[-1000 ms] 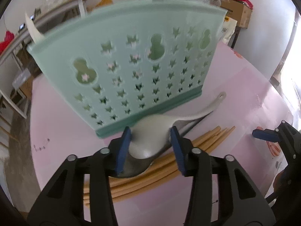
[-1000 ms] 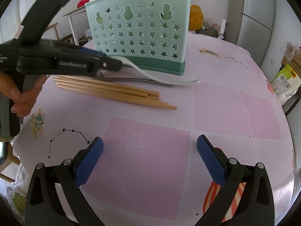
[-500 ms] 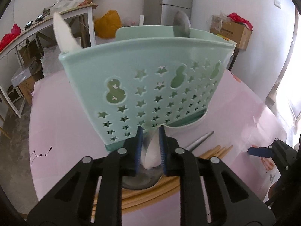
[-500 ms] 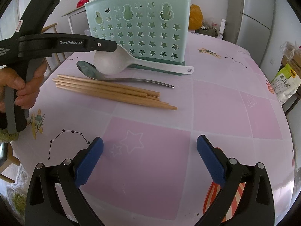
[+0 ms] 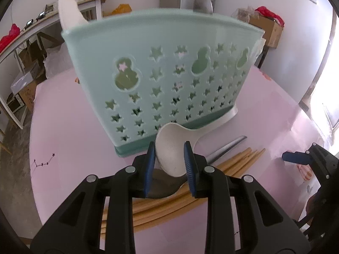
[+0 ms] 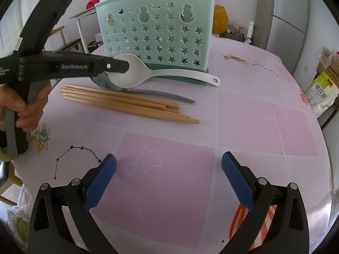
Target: Organize utensils
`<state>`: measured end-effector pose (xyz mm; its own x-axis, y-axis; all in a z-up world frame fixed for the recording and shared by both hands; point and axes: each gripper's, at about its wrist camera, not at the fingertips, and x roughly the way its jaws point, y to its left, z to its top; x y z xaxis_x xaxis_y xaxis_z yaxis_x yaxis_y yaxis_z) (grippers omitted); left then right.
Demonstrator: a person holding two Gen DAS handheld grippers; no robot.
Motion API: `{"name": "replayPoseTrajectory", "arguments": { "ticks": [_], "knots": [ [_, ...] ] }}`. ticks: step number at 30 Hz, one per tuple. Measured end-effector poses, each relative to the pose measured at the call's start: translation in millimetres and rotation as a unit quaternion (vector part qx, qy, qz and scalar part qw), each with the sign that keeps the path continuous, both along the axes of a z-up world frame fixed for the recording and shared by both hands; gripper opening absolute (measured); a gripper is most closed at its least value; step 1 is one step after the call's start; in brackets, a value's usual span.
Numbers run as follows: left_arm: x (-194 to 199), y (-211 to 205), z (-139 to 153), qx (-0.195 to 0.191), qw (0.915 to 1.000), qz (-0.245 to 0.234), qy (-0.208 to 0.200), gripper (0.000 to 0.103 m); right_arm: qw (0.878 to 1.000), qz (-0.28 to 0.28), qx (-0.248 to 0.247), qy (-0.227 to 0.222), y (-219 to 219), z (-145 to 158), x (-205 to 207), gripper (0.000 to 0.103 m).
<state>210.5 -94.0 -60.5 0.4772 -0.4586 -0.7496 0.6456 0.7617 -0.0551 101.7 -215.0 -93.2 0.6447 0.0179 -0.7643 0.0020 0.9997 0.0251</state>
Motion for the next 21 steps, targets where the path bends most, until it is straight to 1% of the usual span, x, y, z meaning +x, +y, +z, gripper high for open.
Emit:
{"name": "replayPoseTrajectory", "arguments": {
  "ticks": [5,6,8,9,11,13,17,21],
  "knots": [
    [5.5,2.1,-8.6,-0.009,0.9993,0.019,0.029,0.024,1.0,0.0,0.0,0.0,-0.2,0.0,-0.3,0.097],
    [6.8,2.2,-9.3,-0.011,0.9991,0.023,0.032,0.022,1.0,0.0,0.0,-0.001,-0.2,0.0,-0.2,0.097],
    [9.9,-1.0,-9.6,-0.012,0.9988,0.029,0.038,0.013,1.0,0.0,0.0,-0.001,-0.1,0.0,-0.2,0.097],
    [14.1,-4.3,-8.7,-0.015,0.9985,0.033,0.042,0.012,1.0,0.0,0.0,-0.002,0.3,0.4,-0.1,0.097],
    [14.0,-0.2,-7.7,-0.028,0.9975,0.043,0.049,0.005,1.0,-0.002,0.0,-0.004,0.8,0.8,0.4,0.097],
    [15.3,6.6,-5.3,-0.043,0.9962,0.049,0.057,0.003,1.0,-0.002,0.0,-0.005,1.0,1.2,0.9,0.097],
    [12.8,18.2,7.2,-0.079,0.9926,0.063,0.068,0.003,1.0,-0.003,0.0,-0.006,1.2,1.0,0.5,0.097],
    [-1.9,32.2,28.1,-0.111,0.9894,0.075,0.055,0.003,1.0,-0.007,0.0,-0.013,2.4,-0.5,-0.9,0.097]
  ]
}}
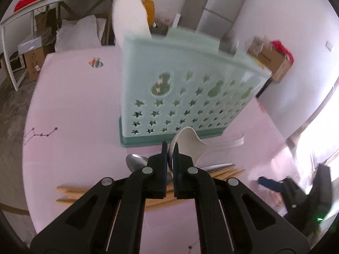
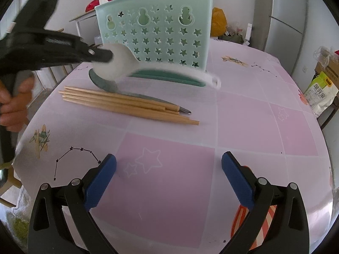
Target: Organize utensils
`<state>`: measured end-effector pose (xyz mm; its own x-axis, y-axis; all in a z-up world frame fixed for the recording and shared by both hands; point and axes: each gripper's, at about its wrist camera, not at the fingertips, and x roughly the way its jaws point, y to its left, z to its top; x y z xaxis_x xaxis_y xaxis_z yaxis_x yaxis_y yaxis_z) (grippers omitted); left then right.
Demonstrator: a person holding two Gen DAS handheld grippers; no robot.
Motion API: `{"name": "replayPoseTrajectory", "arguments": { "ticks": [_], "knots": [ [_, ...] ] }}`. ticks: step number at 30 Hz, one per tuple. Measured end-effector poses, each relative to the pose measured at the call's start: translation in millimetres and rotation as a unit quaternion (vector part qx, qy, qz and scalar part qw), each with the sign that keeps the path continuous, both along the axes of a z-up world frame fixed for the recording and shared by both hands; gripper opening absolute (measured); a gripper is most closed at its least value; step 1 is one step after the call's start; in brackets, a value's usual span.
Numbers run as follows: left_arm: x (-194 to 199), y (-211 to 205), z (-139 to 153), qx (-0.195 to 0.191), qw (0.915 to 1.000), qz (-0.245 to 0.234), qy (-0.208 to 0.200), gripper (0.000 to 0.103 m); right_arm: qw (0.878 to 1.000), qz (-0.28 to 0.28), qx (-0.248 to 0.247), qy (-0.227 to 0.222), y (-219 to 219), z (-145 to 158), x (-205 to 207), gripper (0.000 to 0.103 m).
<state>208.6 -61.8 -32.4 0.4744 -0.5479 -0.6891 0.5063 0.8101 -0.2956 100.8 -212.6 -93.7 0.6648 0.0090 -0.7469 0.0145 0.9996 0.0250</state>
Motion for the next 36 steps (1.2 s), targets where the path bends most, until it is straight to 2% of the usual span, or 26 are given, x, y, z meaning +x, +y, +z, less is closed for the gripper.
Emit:
{"name": "replayPoseTrajectory", "arguments": {
  "ticks": [4,8,13,15,16,23,26,28,30,36],
  "knots": [
    [-17.1,16.0,20.0,-0.016,0.9992,0.024,-0.028,0.003,1.0,-0.004,0.0,-0.001,0.7,-0.3,1.2,0.097],
    [-38.2,44.1,35.8,-0.02,0.996,0.068,-0.054,0.003,1.0,-0.005,0.0,-0.004,1.8,-0.9,4.1,0.097],
    [-61.4,87.0,41.7,-0.028,0.9899,0.123,-0.064,0.003,1.0,-0.003,-0.001,-0.007,2.2,-1.9,-3.9,0.097],
    [-68.7,96.4,41.6,-0.023,0.9871,0.143,-0.068,0.003,1.0,0.004,0.003,0.008,3.2,0.7,-1.5,0.096],
    [-70.4,104.4,42.4,-0.023,0.9855,0.153,-0.07,0.003,1.0,0.009,0.007,0.009,5.5,3.2,-2.0,0.093],
    [-77.4,151.7,43.6,-0.047,0.9714,0.22,-0.075,0.003,0.995,0.065,0.005,-0.076,36.8,51.2,3.2,0.078],
    [-78.7,164.6,45.5,-0.041,0.9643,0.245,-0.09,0.003,0.993,0.082,-0.001,-0.08,55.4,55.3,23.1,0.065],
    [-79.4,172.4,45.9,-0.041,0.9605,0.259,-0.094,0.003,0.993,0.09,-0.004,-0.079,66.9,53.9,36.3,0.051],
    [-78.1,178.1,43.6,-0.042,0.9585,0.266,-0.093,0.003,0.993,0.098,0.003,-0.07,78.3,50.6,54.1,0.042],
    [-72.7,188.6,34.9,-0.049,0.9563,0.276,-0.084,0.003,0.991,0.117,-0.013,-0.056,107.2,40.7,88.0,0.027]
  ]
}}
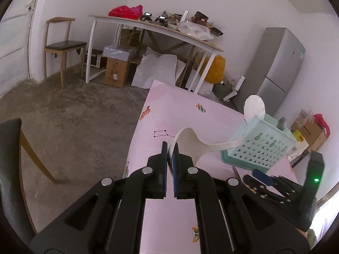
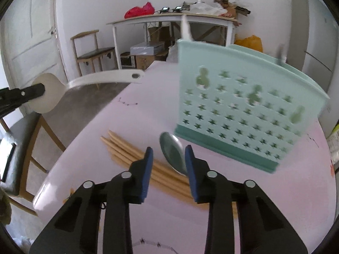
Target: Organize utensils
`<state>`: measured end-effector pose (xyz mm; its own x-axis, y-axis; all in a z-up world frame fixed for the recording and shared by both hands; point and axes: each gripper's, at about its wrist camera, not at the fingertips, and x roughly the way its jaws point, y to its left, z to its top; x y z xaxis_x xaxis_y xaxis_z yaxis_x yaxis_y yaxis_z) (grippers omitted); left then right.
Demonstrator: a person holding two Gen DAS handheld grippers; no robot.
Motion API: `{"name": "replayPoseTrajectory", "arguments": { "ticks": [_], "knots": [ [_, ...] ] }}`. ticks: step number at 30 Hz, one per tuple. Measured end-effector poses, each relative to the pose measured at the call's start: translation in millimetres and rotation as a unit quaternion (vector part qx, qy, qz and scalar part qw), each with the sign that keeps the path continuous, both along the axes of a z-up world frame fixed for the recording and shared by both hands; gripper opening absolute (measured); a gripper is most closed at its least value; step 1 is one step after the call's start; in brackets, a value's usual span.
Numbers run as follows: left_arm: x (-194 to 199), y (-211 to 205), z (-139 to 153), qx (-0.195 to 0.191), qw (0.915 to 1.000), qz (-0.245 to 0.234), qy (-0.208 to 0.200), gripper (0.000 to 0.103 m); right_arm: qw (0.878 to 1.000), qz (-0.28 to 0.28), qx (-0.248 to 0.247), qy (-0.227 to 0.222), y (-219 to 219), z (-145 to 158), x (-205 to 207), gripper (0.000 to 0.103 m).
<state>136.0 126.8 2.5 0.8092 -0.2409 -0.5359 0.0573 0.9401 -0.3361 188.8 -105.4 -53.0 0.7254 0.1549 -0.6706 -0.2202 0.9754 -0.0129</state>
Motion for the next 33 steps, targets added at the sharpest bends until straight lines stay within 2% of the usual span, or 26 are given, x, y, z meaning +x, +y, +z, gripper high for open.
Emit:
{"name": "replayPoseTrajectory", "arguments": {
  "ticks": [5,8,15,20,26,33],
  "knots": [
    [2.4,0.7,-1.6,-0.002,1.0,0.0,-0.001,0.003,0.999,0.007,-0.041,0.014,16.0,-13.4,15.5,0.021],
    [3.0,1.4,-1.9,-0.005,1.0,0.0,-0.001,0.003,0.998,0.007,-0.059,0.028,20.7,-20.8,23.2,0.011],
    [4.0,-0.1,-1.3,-0.001,1.0,-0.001,-0.004,0.003,0.998,0.002,-0.069,0.008,23.9,-11.7,20.9,0.006],
    [7.3,-5.9,6.5,0.001,0.9998,-0.001,-0.018,0.003,0.998,-0.007,-0.056,-0.018,10.1,5.8,9.2,0.004],
    [-1.4,-15.2,23.0,0.005,0.9982,-0.006,-0.06,0.003,0.997,-0.032,-0.024,-0.065,-19.6,44.0,-13.1,0.003],
    [-13.7,-30.9,49.0,0.006,0.9936,-0.019,-0.111,0.003,0.99,-0.085,0.027,-0.111,-77.7,81.5,-44.8,0.003]
  ]
}}
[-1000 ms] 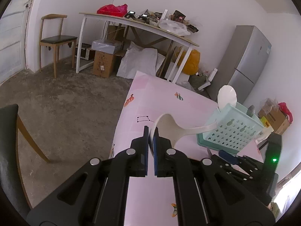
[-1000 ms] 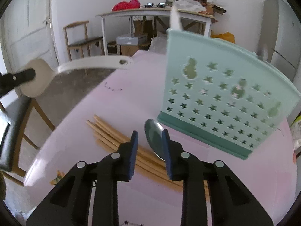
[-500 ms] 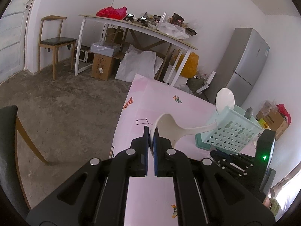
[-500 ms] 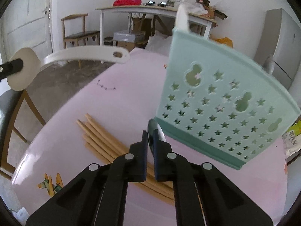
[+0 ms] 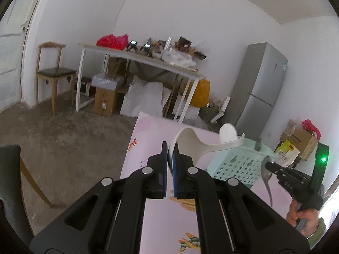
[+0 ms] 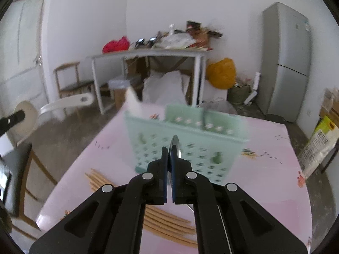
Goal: Organize utensils
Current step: 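Close the right gripper on the metal spoon while the left holds the white spoon above the holder, then lower the white spoon into the green holder and open the left gripper while the right lifts the metal spoon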
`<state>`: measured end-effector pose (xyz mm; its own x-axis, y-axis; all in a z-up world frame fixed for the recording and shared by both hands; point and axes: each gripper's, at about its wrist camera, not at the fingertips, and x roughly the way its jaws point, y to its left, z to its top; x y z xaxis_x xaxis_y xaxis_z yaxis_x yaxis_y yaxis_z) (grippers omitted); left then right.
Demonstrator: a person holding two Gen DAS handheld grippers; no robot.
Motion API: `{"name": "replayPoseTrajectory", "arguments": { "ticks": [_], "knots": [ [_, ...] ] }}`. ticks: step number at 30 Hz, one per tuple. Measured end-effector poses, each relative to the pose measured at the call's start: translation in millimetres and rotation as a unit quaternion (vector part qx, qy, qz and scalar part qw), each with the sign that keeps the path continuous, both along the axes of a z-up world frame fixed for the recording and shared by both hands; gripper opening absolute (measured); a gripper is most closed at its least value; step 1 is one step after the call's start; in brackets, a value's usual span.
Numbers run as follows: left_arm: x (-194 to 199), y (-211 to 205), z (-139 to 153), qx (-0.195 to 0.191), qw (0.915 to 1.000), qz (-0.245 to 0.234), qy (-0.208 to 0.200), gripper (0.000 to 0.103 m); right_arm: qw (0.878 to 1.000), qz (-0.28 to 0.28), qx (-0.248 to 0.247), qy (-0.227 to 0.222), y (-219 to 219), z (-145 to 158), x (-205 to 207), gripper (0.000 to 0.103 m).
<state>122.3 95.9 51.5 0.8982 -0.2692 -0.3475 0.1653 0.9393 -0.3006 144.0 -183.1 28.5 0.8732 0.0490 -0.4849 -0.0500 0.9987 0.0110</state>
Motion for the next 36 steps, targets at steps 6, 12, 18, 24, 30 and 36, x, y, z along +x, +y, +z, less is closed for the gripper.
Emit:
{"name": "replayPoseTrajectory", "arguments": {
  "ticks": [6,12,18,24,30,36],
  "knots": [
    [-8.1,-11.8,20.3,-0.019,0.9989,-0.029,-0.03,0.003,0.998,-0.03,0.048,-0.037,-40.9,22.3,-21.7,0.003],
    [-0.6,-52.0,48.9,0.001,0.9939,-0.09,-0.064,0.003,0.993,-0.045,0.083,-0.071,-66.4,34.5,-37.1,0.003],
    [31.3,-130.6,66.7,0.114,0.9805,-0.146,-0.066,0.003,0.99,-0.054,0.096,-0.091,-82.1,38.3,-47.3,0.003],
    [62.3,-214.4,68.3,0.243,0.95,-0.19,-0.053,0.003,0.987,-0.064,0.117,-0.092,-98.2,32.1,-54.6,0.003],
    [67.7,-278.6,60.1,0.38,0.9039,-0.184,-0.07,0.003,0.984,-0.067,0.134,-0.096,-108.9,25.7,-59.6,0.003],
    [75.9,-315.9,60.9,0.444,0.8728,-0.192,-0.065,0.003,0.982,-0.064,0.149,-0.099,-116.4,21.4,-59.3,0.003]
  ]
}}
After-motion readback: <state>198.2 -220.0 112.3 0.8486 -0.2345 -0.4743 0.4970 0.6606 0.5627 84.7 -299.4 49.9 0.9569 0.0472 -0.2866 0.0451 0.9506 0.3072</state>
